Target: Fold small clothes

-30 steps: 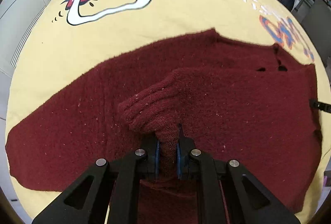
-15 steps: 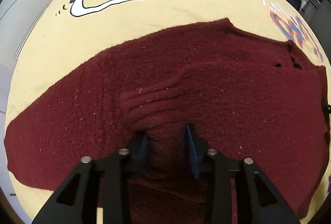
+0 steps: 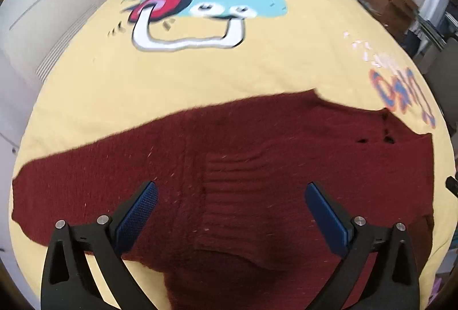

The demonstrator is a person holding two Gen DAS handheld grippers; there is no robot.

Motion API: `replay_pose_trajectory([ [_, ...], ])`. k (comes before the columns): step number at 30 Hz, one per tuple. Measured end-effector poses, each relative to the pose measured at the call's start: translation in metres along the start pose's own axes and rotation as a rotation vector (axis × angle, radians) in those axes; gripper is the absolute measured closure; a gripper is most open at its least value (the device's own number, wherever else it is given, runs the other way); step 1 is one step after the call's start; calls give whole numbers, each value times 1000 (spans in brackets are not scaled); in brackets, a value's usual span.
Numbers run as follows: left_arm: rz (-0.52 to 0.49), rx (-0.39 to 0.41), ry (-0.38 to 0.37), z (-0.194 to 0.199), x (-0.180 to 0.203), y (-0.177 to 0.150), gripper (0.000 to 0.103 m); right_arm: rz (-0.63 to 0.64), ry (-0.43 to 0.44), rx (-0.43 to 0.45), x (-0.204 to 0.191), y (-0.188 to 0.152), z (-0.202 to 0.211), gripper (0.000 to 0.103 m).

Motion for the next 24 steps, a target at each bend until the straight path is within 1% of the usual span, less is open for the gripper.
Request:
replay_pose_trajectory([
  [2,-33,21,-20,7,18,0,1,40,9,5,-25,4,-5,0],
  [4,-69,21,-37,7,37,-6,1,81,14,0,-49,4,-15,0],
  [8,-93,-26,-42,-16,62,-29,1,103,34,-21,-77,-13,-33,0],
  [9,-99,-43,-47,-24,65,-34,1,107,28,-27,-81,-19,-40,0],
  [11,-123,-71,-32,-40,69,-49,1,115,14,-58,-84,-32,-55,0],
  [13,-151,-101,0,-56,67,-64,1,119,-2,-95,-80,-46,-72,1],
  [15,-155,-106,3,-64,60,-73,1,113,-21,-103,-69,-54,-81,0],
  [18,-155,-92,-3,-63,47,-74,1,52,-4,-87,-45,-59,-81,1],
  [22,-156,-96,-4,-65,33,-74,1,6,-52,-85,-11,-62,-79,1],
  [24,-149,-98,-16,-67,30,-74,1,-14,-33,-91,0,-65,-80,1],
])
Point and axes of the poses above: each gripper's, at about its wrist camera, not at the fingertips, and z roughly against the way its jaws point, x to its right, y to its top, the point moved 7 cm from there along -z, roughly the way its jaws point, and after that the axes turned 5 degrees about z, right-handed, at the moved point
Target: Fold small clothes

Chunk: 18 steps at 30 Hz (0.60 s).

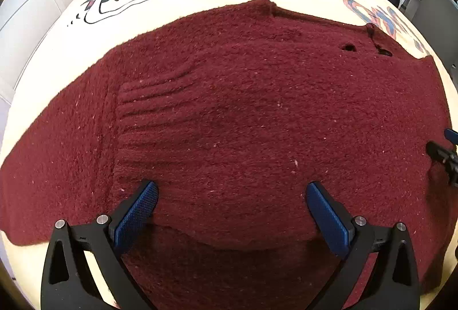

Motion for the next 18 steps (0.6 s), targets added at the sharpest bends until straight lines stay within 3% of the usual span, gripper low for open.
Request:
replay_pose_trajectory([
  [7,4,66,13,3,3,-4,1,-13,16,20,1,-6,-6,0],
  [18,6,34,-7,12,11,-9,1,-17,-36,28,-10,-8,13,0],
])
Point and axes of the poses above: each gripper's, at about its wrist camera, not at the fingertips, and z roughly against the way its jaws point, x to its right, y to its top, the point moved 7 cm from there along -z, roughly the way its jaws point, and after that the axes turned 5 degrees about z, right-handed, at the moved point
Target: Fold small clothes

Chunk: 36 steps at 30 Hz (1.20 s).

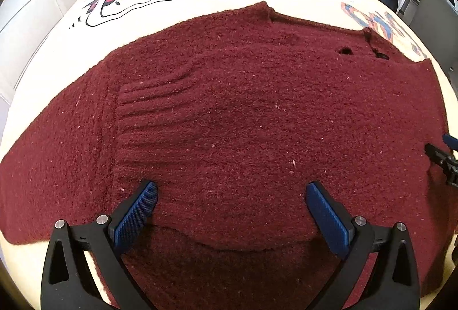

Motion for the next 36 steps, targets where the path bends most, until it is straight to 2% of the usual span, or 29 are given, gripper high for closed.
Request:
replay_pose_trajectory([
  [5,50,5,0,26,-15,9,1,4,30,49,-9,6,34,0],
  [8,95,54,12,55,-40,14,1,21,-24,92,-7,10,61,0],
  [11,164,79,28,81,-78,13,1,14,-11,108,-6,12,85,0],
  [17,402,74,103,109,-184,-14,1,-3,-20,114,1,10,112,0],
  [22,675,13,176,104,-282,-57,1,-10,14,73,2,-2,115,0],
  [27,882,-15,231,99,-353,-81,1,-17,-20,47,5,-14,113,0],
  [32,1001,-51,233,82,-389,-88,1,-15,-48,32,8,-21,112,0],
  [36,1014,-68,234,73,-402,-91,2,-18,-57,32,11,-21,115,0],
])
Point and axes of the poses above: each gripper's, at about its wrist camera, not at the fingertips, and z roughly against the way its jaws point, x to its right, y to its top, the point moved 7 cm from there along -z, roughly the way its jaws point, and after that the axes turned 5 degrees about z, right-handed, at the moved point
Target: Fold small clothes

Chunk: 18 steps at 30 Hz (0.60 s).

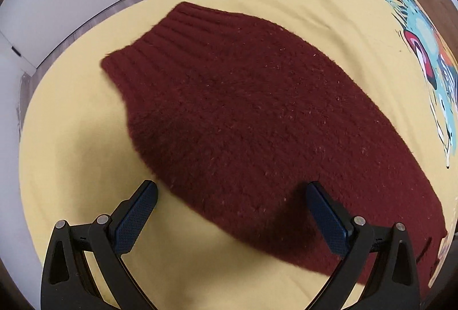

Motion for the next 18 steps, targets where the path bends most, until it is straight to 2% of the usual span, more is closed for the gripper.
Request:
replay_pose_trajectory([
  [2,-20,16,-19,-2,0,1,11,-2,-1,3,1,1,2,0],
  [4,-42,23,-22,-3,6,1,41,-1,-3,6,2,2,3,0],
  [5,-56,31,-28,-3,13,3,49,-1,-5,7,2,2,3,0],
  [7,-97,42,-61,2,25,2,88,0,-7,5,2,4,1,0],
  [12,-208,83,-54,22,46,-1,90,6,6,-2,0,5,-3,0],
  [18,-329,134,-129,64,90,-20,91,-6,29,4,-3,10,-6,0],
])
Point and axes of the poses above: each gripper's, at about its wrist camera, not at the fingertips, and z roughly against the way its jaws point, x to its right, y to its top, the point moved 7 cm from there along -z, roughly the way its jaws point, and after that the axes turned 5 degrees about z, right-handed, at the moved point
